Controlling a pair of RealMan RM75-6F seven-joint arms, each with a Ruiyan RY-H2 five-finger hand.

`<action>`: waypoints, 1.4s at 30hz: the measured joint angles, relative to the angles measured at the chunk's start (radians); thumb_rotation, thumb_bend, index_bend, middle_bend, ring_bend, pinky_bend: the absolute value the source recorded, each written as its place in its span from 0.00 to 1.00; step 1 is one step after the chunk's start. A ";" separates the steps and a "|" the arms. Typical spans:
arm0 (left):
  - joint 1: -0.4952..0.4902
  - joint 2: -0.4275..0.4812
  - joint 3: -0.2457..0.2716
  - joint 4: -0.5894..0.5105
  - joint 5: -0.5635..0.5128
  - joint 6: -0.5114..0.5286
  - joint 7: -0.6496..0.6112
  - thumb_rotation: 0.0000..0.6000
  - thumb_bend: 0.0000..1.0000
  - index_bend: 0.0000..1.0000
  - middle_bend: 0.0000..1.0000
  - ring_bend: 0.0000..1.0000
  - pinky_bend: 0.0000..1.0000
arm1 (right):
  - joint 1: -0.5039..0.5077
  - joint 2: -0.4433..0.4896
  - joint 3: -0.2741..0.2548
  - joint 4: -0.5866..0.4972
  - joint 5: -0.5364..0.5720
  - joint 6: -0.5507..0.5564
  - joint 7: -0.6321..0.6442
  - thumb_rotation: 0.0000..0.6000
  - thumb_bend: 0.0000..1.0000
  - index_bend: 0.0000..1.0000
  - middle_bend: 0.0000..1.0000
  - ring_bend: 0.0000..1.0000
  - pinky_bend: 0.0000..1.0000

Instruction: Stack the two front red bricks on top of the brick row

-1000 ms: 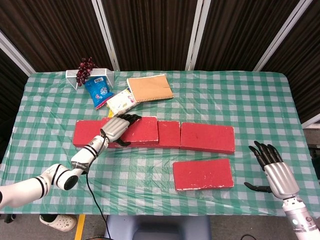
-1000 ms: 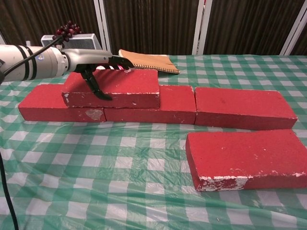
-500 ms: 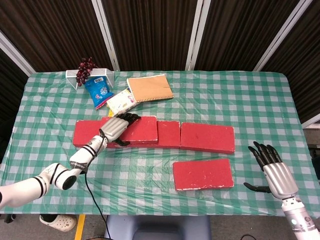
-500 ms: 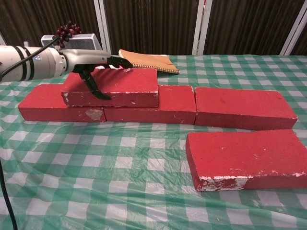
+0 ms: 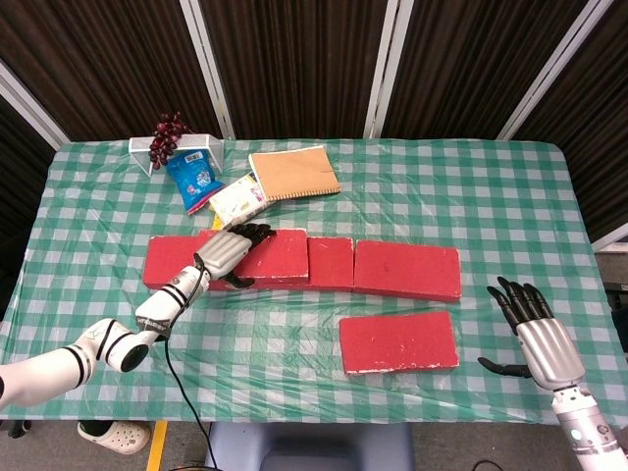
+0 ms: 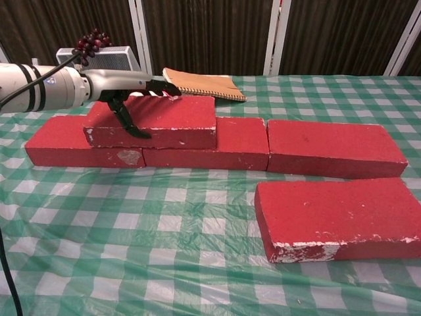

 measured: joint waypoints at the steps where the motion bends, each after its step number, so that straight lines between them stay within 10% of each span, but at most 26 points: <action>1: 0.000 0.000 0.000 0.000 0.000 0.000 -0.001 1.00 0.27 0.00 0.00 0.00 0.10 | 0.000 0.000 0.000 0.000 0.000 0.000 0.000 0.88 0.19 0.00 0.00 0.00 0.00; 25: 0.018 0.016 -0.001 -0.031 0.041 0.057 -0.046 1.00 0.23 0.00 0.00 0.00 0.03 | -0.003 -0.002 0.003 -0.005 0.004 0.003 -0.011 0.89 0.19 0.00 0.00 0.00 0.00; 42: 0.402 0.161 0.169 -0.197 0.181 0.584 0.136 1.00 0.22 0.00 0.00 0.00 0.03 | 0.117 -0.031 -0.050 0.008 -0.128 -0.169 0.075 0.88 0.19 0.00 0.00 0.00 0.00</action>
